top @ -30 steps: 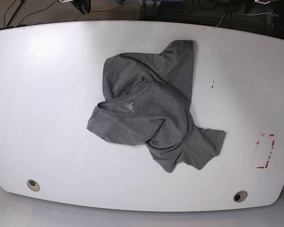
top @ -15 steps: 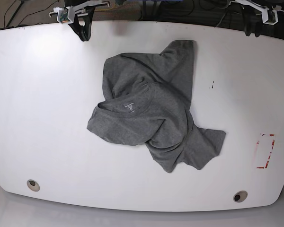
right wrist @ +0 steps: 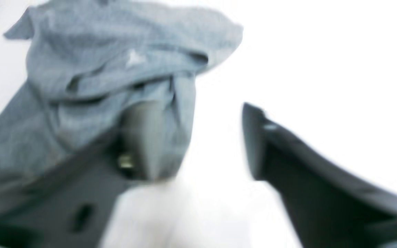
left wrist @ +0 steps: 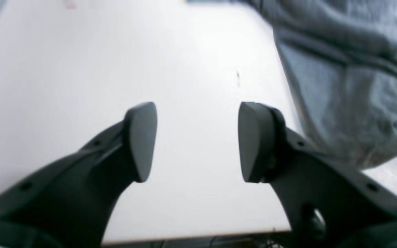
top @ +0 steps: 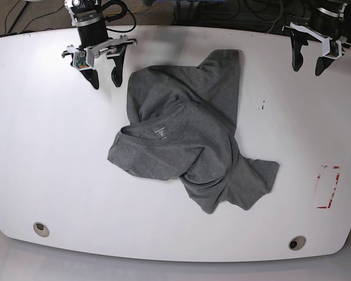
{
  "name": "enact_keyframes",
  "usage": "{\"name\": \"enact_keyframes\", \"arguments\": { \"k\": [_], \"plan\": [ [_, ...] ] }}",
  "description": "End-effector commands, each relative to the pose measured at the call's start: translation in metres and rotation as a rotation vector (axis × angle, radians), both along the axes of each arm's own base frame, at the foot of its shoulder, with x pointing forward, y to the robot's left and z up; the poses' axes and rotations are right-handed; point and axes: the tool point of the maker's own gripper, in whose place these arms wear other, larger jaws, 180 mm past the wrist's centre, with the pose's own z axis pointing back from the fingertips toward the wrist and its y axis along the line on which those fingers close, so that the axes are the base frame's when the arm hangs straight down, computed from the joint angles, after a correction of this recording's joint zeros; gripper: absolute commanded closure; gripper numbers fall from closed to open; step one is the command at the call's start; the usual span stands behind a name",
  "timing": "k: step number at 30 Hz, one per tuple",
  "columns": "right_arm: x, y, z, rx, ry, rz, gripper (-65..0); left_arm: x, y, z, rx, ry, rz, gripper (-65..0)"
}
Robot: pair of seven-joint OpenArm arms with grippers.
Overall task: Layout the t-shirt on the table in an organized manner, then fold the t-shirt properly
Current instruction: 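Move the right gripper down onto the crumpled grey t-shirt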
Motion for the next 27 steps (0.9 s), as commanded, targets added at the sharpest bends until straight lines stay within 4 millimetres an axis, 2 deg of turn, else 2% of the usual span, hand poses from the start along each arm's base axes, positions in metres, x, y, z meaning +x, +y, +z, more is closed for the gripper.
{"name": "enact_keyframes", "arguments": {
  "k": [1, 6, 10, 13, 18, 27],
  "plan": [
    [0.012, 0.022, 0.012, 0.031, -0.038, 0.062, -46.9, 0.007, -0.002, 0.013, -0.008, -0.054, -0.016, -35.6],
    [0.023, 0.06, 0.013, 0.033, -0.027, 0.226, -55.2, 0.015, -0.002, 0.018, -0.006, -0.081, -0.018, -35.7],
    [0.028, 0.097, 0.019, 0.035, -0.04, 0.372, -56.6, 0.016, -0.003, 0.019, -0.006, -0.086, -0.02, -35.7],
    [0.035, 0.115, 0.025, 0.018, -0.06, 0.455, -56.3, 0.017, -0.004, 0.02, -0.008, -0.09, -0.026, -35.6],
    [0.047, 0.137, 0.029, -0.016, -0.059, 0.545, -52.3, 0.016, -0.01, 0.02, -0.017, -0.089, -0.057, -35.3],
    [0.073, 0.156, 0.003, -0.064, 0.005, 0.62, -48.4, 0.011, 0.0, 0.025, 0.012, -0.088, -0.067, -35.3]
  ]
}}
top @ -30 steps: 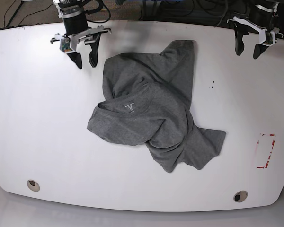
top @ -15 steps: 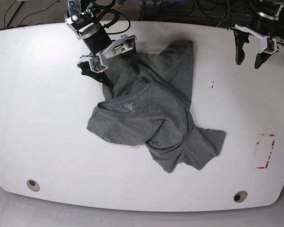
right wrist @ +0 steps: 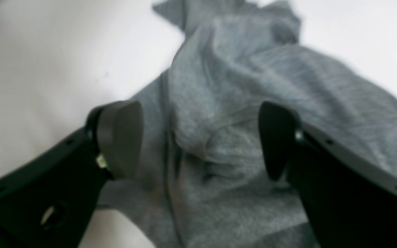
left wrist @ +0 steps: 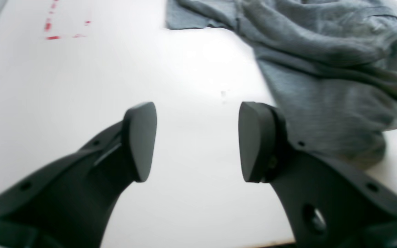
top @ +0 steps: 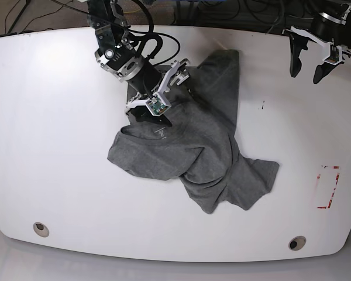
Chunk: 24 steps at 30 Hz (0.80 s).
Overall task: Layout the t-shirt on the table in an organized manner, then fold the t-shirt properly
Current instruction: 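Move the right gripper down onto the crumpled grey t-shirt, then close the right gripper on the t-shirt fabric near the collar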
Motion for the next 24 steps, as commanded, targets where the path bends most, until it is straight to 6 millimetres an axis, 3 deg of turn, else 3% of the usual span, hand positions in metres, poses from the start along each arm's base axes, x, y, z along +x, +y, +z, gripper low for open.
{"name": "enact_keyframes", "arguments": {
  "k": [1, 14, 24],
  "plan": [
    [0.012, 0.006, 0.004, 0.009, -0.025, 0.017, -48.4, 0.001, 0.001, 0.014, 0.002, -0.047, -0.016, -35.1],
    [0.037, 0.018, -0.03, -0.056, 0.029, 0.076, -48.2, -0.002, 0.014, 0.019, 0.033, -0.051, 0.007, -35.1],
    [0.039, 0.014, -0.045, -0.072, 0.062, 0.07, -48.2, -0.003, 0.019, 0.019, 0.04, -0.051, 0.019, -35.1]
  ]
}}
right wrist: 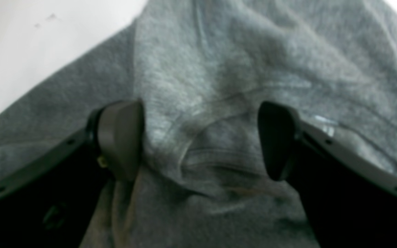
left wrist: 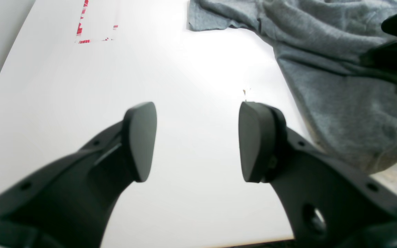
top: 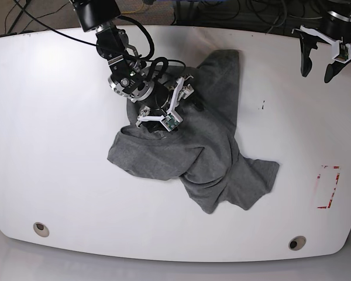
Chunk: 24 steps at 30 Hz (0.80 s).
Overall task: Layout the t-shirt on the table in an organized manner, then fold the t-shirt properly
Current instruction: 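Close the right gripper on the t-shirt fabric near the collar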
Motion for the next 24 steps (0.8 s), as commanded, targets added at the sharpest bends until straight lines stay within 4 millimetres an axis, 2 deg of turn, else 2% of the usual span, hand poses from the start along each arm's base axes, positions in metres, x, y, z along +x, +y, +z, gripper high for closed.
{"name": "enact_keyframes", "arguments": {
  "k": [1, 11, 13, 24],
  "plan": [
    [0.007, 0.004, 0.013, 0.035, -0.041, 0.003, -48.2, 0.001, 0.0, 0.011, -0.002, -0.038, -0.007, -35.1],
    [-0.003, 0.004, 0.005, 0.036, -0.013, 0.002, -47.9, 0.002, 0.0, 0.01, -0.002, -0.038, -0.009, -35.1],
    [-0.004, 0.004, 0.005, 0.036, -0.012, 0.002, -45.5, 0.002, -0.001, 0.01, -0.005, -0.037, -0.012, -35.1],
    [-0.007, 0.004, -0.001, 0.033, 0.007, 0.0, -18.9, 0.003, -0.002, 0.01, -0.006, -0.04, -0.013, -35.1]
  ]
}}
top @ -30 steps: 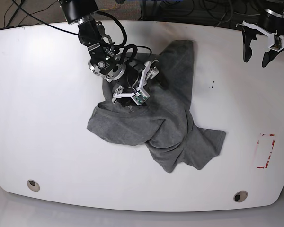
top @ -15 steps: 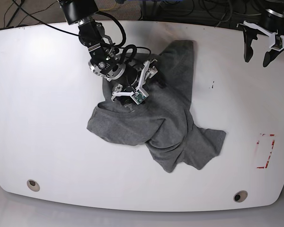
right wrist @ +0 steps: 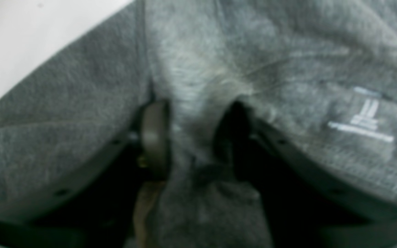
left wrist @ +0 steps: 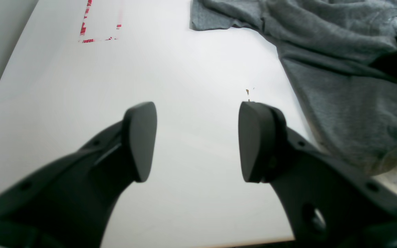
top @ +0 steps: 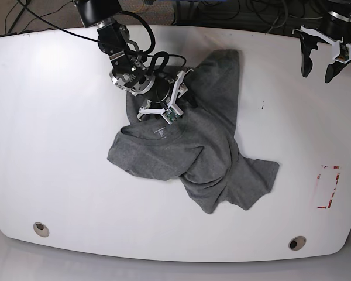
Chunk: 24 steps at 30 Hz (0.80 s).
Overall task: Layout the t-shirt on the table in an organized manner, then fold the t-shirt properly
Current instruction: 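Close the right gripper on the t-shirt fabric near the collar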
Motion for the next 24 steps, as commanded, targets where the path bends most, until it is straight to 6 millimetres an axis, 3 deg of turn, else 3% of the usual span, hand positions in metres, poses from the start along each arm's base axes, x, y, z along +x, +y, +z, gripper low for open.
{"name": "enact_keyframes", "arguments": {
  "k": [1, 6, 9, 17, 24],
  "plan": [
    [0.009, 0.004, 0.014, 0.032, -0.043, -0.002, -17.8, 0.004, -0.001, 0.011, -0.004, -0.044, -0.011, -35.1],
    [0.013, 0.007, 0.033, 0.052, -0.093, 0.001, -8.9, 0.007, 0.0, 0.012, -0.001, -0.052, -0.011, -35.1],
    [0.018, 0.01, 0.053, 0.069, -0.141, 0.005, -5.1, 0.005, 0.001, 0.003, 0.007, 0.001, -0.006, -35.3],
    [0.022, 0.016, 0.093, 0.109, -0.242, 0.016, -4.4, -0.002, -0.011, -0.028, 0.014, 0.174, -0.051, -35.4],
    [0.024, 0.018, 0.107, 0.123, -0.279, 0.02, -4.4, -0.003, -0.032, -0.039, -0.018, 0.213, -0.102, -35.3]
  ]
}}
